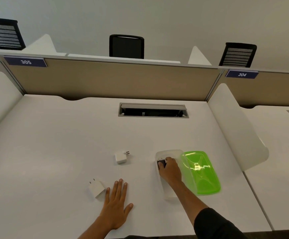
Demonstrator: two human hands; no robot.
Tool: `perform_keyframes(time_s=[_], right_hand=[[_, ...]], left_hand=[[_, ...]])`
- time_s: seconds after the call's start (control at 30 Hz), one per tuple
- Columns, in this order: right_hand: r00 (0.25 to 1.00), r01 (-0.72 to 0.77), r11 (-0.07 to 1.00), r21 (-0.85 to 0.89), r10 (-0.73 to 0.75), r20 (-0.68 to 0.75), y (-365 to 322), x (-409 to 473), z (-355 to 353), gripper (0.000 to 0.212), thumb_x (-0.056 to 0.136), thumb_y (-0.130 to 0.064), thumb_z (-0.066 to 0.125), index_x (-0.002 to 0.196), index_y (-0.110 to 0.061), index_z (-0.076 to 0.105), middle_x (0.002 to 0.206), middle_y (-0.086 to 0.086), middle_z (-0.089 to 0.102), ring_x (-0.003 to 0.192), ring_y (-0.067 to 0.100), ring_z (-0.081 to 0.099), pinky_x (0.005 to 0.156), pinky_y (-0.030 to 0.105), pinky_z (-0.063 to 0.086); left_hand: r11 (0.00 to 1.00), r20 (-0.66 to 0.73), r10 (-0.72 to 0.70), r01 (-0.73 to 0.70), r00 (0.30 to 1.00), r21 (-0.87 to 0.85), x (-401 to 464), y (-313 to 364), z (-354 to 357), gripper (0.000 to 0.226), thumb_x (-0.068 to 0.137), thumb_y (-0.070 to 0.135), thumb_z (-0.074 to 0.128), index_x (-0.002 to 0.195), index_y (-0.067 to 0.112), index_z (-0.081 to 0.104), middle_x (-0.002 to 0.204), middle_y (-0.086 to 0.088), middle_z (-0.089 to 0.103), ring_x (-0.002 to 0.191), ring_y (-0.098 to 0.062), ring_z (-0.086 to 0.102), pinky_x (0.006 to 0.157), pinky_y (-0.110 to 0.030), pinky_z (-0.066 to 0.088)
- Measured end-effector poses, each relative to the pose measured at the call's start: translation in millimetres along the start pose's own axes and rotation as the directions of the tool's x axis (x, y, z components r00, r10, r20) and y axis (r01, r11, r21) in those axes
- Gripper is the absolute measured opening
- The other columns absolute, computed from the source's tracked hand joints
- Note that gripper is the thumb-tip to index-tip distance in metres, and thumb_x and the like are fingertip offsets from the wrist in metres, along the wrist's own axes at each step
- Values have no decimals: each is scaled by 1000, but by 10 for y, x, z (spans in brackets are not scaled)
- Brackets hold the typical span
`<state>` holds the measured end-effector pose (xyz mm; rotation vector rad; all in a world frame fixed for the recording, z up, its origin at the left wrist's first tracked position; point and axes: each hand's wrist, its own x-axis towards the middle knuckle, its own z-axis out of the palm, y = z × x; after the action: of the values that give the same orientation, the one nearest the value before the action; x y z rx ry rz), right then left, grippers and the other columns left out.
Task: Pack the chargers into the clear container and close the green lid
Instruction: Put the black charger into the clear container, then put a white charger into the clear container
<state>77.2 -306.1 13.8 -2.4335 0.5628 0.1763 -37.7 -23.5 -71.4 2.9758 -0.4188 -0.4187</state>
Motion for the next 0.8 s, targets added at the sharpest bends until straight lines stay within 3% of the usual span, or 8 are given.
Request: perform_keyframes(time_s=[0.1,0.23,0.33,0.43,0.53,0.63,0.73,0.8], right_hand=[[999,-54,987,149,53,10,38,43,6,40,102,-36,57,132,-10,61,125,11,69,112,33,68,93,40,55],[994,-107,942,317,103,30,113,101,10,29,102,-28,55,123,-12,68,118,10,73,106,28,68,94,45,57],[992,-90,918,386,116,-44,115,90,-44,21,99,-24,59,112,-15,72,103,3,75,98,26,70,86,41,59],[980,11,919,395,69,-188,-4,55,-161,14,98,-21,62,103,-16,74,87,-6,71,88,23,71,72,31,50],[933,181,917,355,-46,-358,-213,65,-264,13,98,-17,63,104,-16,75,91,-3,73,81,19,68,65,30,50],[854,387,888,250,-243,-460,-467,83,-291,15,96,-14,65,109,-18,72,92,-7,69,80,15,62,69,26,51],[808,531,830,172,-435,-396,-744,73,-227,20,93,-14,69,112,-18,70,94,-7,64,89,11,58,73,17,47],[796,588,800,120,-546,-263,-904,61,-116,26,92,-18,71,118,-18,68,101,-6,64,98,12,57,77,21,51]], left_hand=[[1000,2,-3,3,1000,-6,14,6,6,86,102,69,25,165,11,29,173,-15,28,159,-35,11,123,-48,1],[1000,3,4,-4,1000,-21,17,-2,19,86,102,69,27,166,11,27,174,-16,26,159,-36,12,123,-50,0],[999,-12,19,-20,1000,-37,1,2,18,86,102,69,28,167,12,23,175,-15,21,160,-34,10,124,-51,-1],[998,-46,32,-34,998,-57,-26,21,6,86,103,68,29,169,14,17,177,-12,14,162,-31,5,124,-51,-1],[996,-76,31,-37,997,-79,-63,44,-8,85,104,68,31,170,18,9,179,-8,5,164,-29,0,125,-52,1],[995,-87,25,-33,996,-89,-86,65,-24,85,104,67,31,170,20,6,179,-5,-1,165,-28,0,126,-53,3],[994,-94,20,-30,995,-101,-97,74,-39,85,104,67,33,170,21,7,179,-5,-1,165,-27,0,126,-53,3],[994,-100,16,-26,995,-107,-99,81,-46,85,104,68,33,170,21,7,179,-4,0,165,-27,-1,126,-52,2]])
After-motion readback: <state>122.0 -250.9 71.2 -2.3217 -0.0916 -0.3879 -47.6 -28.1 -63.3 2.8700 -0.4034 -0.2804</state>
